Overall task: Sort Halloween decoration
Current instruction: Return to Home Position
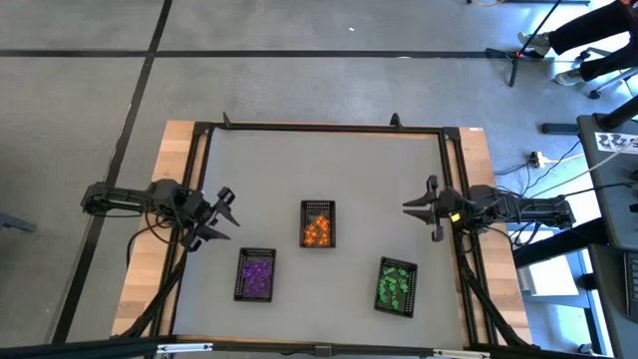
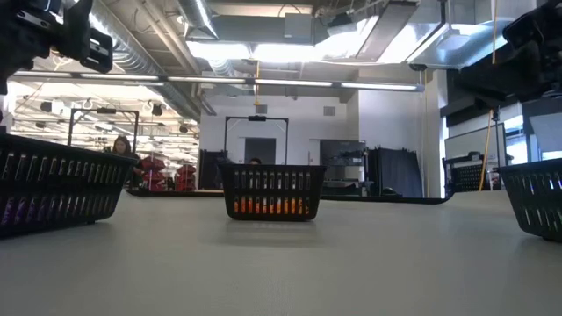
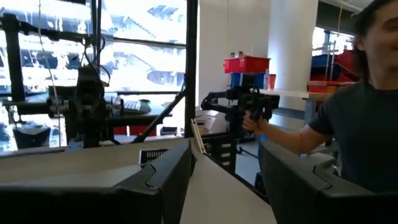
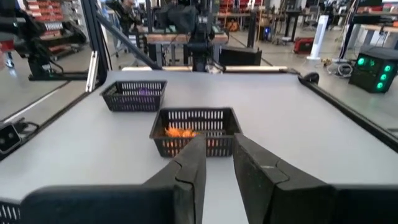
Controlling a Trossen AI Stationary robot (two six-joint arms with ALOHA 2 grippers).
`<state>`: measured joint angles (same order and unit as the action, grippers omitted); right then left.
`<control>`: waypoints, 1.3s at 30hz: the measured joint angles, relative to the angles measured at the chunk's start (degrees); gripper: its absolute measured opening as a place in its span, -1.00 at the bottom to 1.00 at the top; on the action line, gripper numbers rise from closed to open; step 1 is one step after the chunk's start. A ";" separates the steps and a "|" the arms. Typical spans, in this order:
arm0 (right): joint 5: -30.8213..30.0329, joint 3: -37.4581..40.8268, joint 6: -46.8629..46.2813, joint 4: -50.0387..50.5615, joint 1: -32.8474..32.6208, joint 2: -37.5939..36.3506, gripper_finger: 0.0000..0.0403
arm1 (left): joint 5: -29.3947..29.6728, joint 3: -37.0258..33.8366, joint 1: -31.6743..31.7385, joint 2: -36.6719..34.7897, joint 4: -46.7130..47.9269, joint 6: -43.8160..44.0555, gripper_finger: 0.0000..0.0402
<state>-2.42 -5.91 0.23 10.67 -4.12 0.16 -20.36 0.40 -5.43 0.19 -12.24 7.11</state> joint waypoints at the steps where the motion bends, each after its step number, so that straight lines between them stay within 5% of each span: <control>1: 0.00 0.00 0.00 0.57 0.00 0.00 -0.61 | 0.08 0.00 0.00 0.00 -0.67 -0.01 -0.11; 39: 0.04 -0.09 -1.88 7.46 0.00 0.00 -0.61 | 0.15 0.02 -0.02 0.00 -1.11 -0.02 -0.11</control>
<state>-2.37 -6.00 -1.65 18.13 -4.12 0.16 -20.21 0.43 -5.45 0.19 -13.35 7.09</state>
